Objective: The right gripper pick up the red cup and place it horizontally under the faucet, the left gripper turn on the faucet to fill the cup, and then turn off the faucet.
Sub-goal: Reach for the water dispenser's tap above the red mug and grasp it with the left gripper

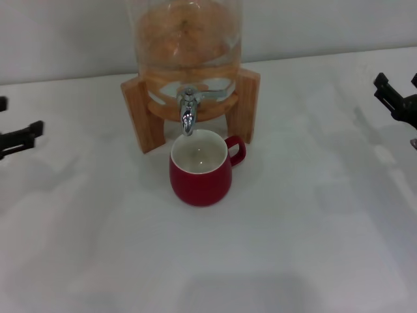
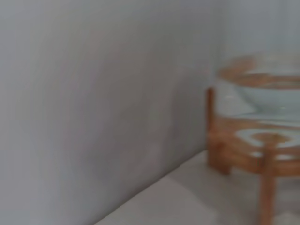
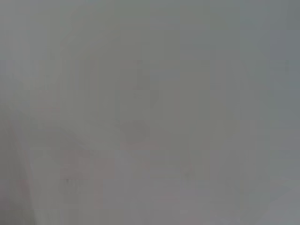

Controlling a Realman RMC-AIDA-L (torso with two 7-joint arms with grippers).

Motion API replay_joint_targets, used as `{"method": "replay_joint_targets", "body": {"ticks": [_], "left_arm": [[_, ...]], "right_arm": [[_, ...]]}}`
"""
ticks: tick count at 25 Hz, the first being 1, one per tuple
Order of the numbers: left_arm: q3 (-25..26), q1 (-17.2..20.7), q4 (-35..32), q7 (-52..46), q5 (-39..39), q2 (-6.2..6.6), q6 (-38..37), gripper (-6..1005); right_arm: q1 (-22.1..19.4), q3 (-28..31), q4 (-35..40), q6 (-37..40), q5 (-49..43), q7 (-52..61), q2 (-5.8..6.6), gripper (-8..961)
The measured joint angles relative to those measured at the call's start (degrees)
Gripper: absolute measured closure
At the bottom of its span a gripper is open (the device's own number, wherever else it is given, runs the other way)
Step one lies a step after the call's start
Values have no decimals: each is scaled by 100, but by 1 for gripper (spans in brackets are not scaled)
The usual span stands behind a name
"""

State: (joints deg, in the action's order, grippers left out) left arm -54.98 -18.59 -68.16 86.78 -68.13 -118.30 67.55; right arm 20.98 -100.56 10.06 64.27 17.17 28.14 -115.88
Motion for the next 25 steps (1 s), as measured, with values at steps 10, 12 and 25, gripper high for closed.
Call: {"method": "replay_joint_targets", "body": {"ticks": [10,12,25], "left_arm": [[13,-586,-26,201,-481,131,1111,181],[14,-710,-28,203,-495,132,1254,181],[-38,-1484,252,3,-461,113,2007,182]], "right_arm": [[11,-225,56,-128,0,74,-29,92],[11,-258,57,-135,1,75,-29,92],[11,-508,111,-139,0,74,-34,92]]}}
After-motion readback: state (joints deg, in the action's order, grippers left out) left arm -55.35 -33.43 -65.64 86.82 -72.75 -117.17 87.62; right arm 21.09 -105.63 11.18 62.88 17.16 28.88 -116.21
